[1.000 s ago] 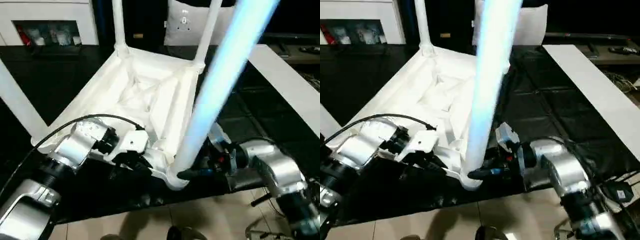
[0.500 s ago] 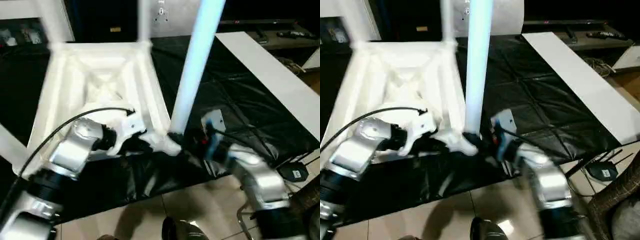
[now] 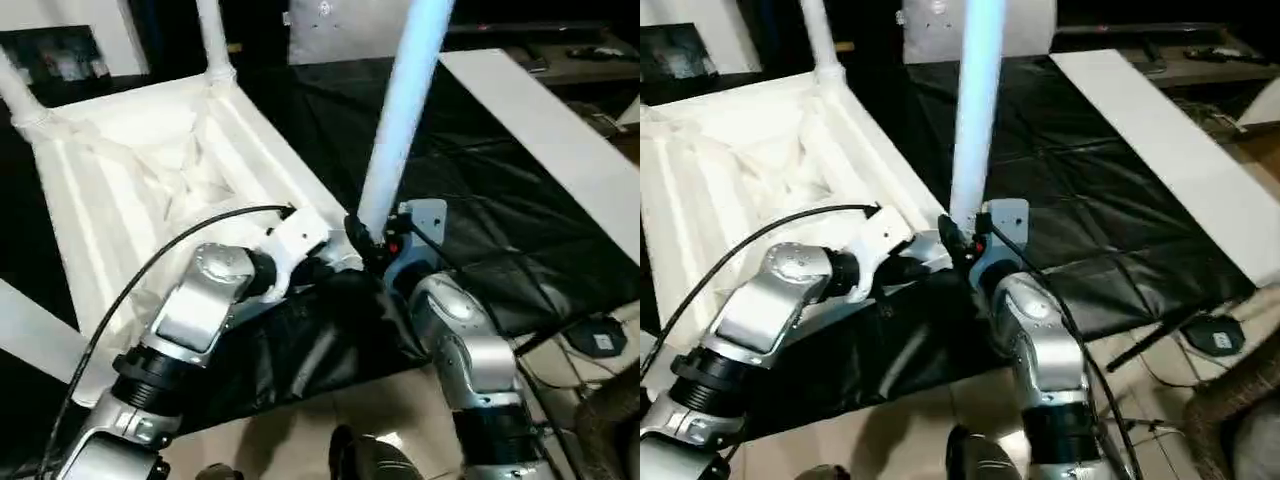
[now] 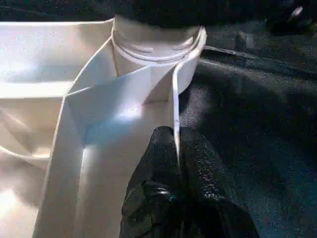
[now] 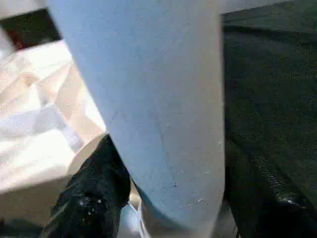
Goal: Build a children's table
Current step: Rotate leg to tighten
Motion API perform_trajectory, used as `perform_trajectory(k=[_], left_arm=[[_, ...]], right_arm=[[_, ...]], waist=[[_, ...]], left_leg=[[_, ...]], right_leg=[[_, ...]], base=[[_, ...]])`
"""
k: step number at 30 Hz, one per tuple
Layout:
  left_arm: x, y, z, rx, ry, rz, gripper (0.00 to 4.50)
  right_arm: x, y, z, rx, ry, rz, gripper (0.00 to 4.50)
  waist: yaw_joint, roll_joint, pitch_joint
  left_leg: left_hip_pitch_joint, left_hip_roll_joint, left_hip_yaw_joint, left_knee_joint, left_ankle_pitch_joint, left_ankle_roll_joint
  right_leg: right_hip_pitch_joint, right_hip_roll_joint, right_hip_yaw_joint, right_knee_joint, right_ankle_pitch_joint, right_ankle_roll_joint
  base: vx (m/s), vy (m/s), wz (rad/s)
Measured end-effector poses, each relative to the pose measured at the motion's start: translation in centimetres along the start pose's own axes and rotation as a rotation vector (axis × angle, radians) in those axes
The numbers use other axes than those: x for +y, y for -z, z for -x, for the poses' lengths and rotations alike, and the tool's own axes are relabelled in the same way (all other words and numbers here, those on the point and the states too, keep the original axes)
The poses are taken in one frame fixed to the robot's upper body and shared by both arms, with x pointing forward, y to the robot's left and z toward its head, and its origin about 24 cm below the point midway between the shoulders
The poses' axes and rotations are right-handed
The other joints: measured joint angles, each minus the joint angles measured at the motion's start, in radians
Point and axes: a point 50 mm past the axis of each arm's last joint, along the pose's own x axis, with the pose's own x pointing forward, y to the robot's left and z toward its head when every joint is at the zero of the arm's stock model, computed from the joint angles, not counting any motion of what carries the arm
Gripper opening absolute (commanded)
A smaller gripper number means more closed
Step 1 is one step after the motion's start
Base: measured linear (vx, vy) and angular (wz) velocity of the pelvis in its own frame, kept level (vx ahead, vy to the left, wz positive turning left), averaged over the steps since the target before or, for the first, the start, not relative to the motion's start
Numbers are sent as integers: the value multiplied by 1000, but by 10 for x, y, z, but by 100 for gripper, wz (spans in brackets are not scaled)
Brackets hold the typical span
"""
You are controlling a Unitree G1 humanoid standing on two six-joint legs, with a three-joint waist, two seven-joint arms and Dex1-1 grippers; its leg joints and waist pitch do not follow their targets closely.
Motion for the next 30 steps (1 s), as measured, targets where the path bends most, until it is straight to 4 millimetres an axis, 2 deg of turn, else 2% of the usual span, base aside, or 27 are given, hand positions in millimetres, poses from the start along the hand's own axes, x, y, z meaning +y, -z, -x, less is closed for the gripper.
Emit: perform_trajectory(k=[3, 6, 10, 13, 15, 17, 24, 30], left_arm=[[1, 1, 4, 1, 23, -46, 0], [5, 4, 9, 2, 44, -73, 0], [12, 12, 18, 13, 95, -109, 0], [17, 16, 25, 16, 155, -165, 0], [21, 22, 33, 31, 211, -199, 0], [25, 24, 39, 45, 250, -235, 0], [27, 26, 49, 84, 432, -347, 0], [21, 20, 45, 95, 557, -418, 0]], right_arm=[[-7, -1, 10, 6, -52, 51, 345], [-12, -1, 20, 18, -118, 78, 364], [-28, -12, 37, 15, -216, 118, 406], [-35, -19, 54, 68, -417, 170, 421], [-50, -27, 69, 123, -502, 214, 442], [-53, -30, 74, 154, -578, 223, 449], [-51, -30, 71, 268, -829, 280, 449], [-43, -25, 56, 321, -989, 293, 390]], waist=[[8, 1, 0], [9, 3, 1], [12, 4, 1], [16, 4, 2], [19, 4, 1], [22, 3, 1], [38, 2, 1], [55, 1, 1]], left_leg=[[0, 0, -1, -7, 0, 0], [0, 0, -1, -8, 0, 0], [0, 0, -1, -5, 1, 1], [-1, 0, -1, -4, 1, 1], [0, 0, -1, -4, 1, 2], [0, 0, -1, -5, 2, 3], [-2, 1, -1, -6, 2, 3], [-3, 1, 0, -6, 1, 5]], right_leg=[[-1, 1, 0, 0, 1, -1], [-1, 1, -1, 0, 3, -6], [-1, 1, -1, 0, 0, -2], [-1, 1, 0, -1, 0, -1], [0, 1, 0, -2, 0, -1], [0, 1, -1, -2, 0, -1], [0, -1, 0, -2, 0, -1], [0, -1, 0, -3, 3, -7]], base=[[0, 0, 0], [0, 0, 0], [0, 0, 0], [0, 0, 0], [0, 0, 0], [0, 0, 0], [0, 0, 0], [0, 0, 0]])
